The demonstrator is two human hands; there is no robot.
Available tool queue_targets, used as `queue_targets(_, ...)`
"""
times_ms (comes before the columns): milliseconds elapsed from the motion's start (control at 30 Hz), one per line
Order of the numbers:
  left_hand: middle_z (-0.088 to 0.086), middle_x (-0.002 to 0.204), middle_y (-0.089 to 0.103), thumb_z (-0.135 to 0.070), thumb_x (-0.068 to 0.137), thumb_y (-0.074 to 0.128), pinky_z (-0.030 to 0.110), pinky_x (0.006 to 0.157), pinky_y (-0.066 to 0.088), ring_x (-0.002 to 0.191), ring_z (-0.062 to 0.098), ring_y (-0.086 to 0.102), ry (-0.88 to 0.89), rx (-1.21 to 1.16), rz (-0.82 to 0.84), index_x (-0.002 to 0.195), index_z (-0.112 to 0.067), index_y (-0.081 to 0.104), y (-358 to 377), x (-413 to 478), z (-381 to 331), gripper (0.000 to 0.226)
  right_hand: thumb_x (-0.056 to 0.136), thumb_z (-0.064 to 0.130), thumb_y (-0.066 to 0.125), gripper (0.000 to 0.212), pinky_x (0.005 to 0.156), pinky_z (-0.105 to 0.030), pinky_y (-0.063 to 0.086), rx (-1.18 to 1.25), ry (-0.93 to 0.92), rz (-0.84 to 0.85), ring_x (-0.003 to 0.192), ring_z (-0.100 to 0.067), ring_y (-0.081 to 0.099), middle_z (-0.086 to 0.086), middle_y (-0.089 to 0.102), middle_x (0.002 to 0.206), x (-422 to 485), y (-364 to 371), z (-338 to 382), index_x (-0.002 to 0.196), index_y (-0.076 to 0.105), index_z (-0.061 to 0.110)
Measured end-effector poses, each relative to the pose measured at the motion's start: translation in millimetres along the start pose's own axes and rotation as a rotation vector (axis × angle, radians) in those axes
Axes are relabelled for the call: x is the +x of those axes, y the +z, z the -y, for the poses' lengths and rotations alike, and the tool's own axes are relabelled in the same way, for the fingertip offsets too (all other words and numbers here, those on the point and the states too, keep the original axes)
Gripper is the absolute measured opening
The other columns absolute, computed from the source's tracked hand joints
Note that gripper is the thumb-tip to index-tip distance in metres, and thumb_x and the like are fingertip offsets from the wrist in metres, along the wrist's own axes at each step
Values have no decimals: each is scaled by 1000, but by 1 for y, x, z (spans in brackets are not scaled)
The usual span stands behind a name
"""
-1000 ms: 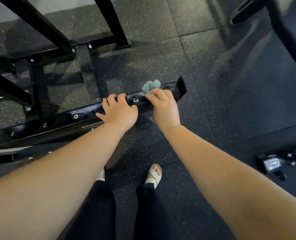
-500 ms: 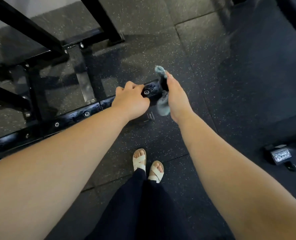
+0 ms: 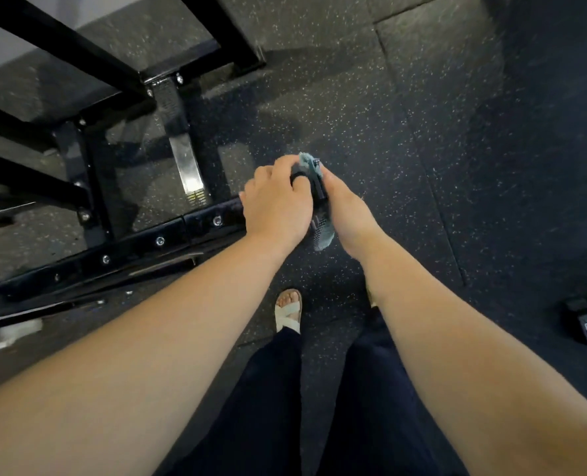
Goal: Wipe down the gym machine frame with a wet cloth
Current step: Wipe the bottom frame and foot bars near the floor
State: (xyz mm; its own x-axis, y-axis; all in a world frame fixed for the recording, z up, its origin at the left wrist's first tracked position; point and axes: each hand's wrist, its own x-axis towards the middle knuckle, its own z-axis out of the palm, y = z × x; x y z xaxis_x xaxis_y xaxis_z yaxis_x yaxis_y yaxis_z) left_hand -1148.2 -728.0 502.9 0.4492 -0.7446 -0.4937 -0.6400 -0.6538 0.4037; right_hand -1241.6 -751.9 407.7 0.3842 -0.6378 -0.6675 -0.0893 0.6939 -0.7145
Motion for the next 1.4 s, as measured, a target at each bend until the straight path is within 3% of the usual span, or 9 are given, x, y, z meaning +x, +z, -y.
queue_targets(167,6,123,52,-49,95,33,46,108,28,123,25,40,-53,-130,82,105,-24,61,2,4,2,39,100,31,42,36,101,-44,45,183,364,-54,103,-24,61,-11,64,118,45,-15,-23,122,59,7)
queue_targets(367,-6,129,43,-26,99,42,27,111,20,130,12,32,-64,-199,53,125,-32,55,3,3,5,30,101,11,41,38,96,-18,46,-38,118,-53,105,-7,58,4,54,133,-6,-21,-2,138,49,15)
queue_targets(567,-7,124,46,-19,98,45,23,109,23,126,10,37,-87,-272,58,124,-32,55,3,0,5,32,103,19,37,39,107,-19,33,-18,-118,127,125,1,42,8,46,143,-27,-8,33,142,42,21)
queue_targets(767,-9,129,47,-10,96,41,19,99,29,119,6,39,-165,-411,116,125,-27,55,-6,0,4,37,99,46,36,34,57,-24,42,28,341,145,77,-13,55,2,59,96,7,2,43,110,55,20)
queue_targets(900,-10,116,53,0,90,40,1,75,33,108,4,45,-194,-479,107,124,-24,57,-12,2,3,44,103,41,29,41,107,-38,36,41,105,211,130,-16,43,0,42,145,-27,5,46,143,34,34)
queue_targets(1100,-6,126,49,2,91,38,-7,79,27,115,8,42,-98,-350,128,131,-21,52,-12,-4,13,49,84,60,48,55,102,-53,44,34,325,141,111,-30,62,-8,67,117,16,7,45,123,60,24)
queue_targets(1200,3,147,36,1,89,42,15,110,12,139,18,25,26,-77,-33,138,-14,45,4,-15,30,52,86,50,56,43,91,-50,53,-12,370,116,100,-27,68,-6,70,111,32,2,46,119,64,23)
queue_targets(1300,6,155,17,-7,90,46,36,118,8,145,26,5,-64,94,-129,144,-19,35,14,-30,44,57,94,41,53,22,41,-19,47,73,436,61,55,-11,58,0,66,92,23,6,54,99,64,23)
queue_targets(1400,3,158,6,-11,93,46,38,116,13,145,25,-1,-127,81,-66,148,-25,26,11,-37,52,60,94,38,49,30,64,-29,55,90,311,-24,85,-18,63,0,66,110,8,6,44,114,66,24)
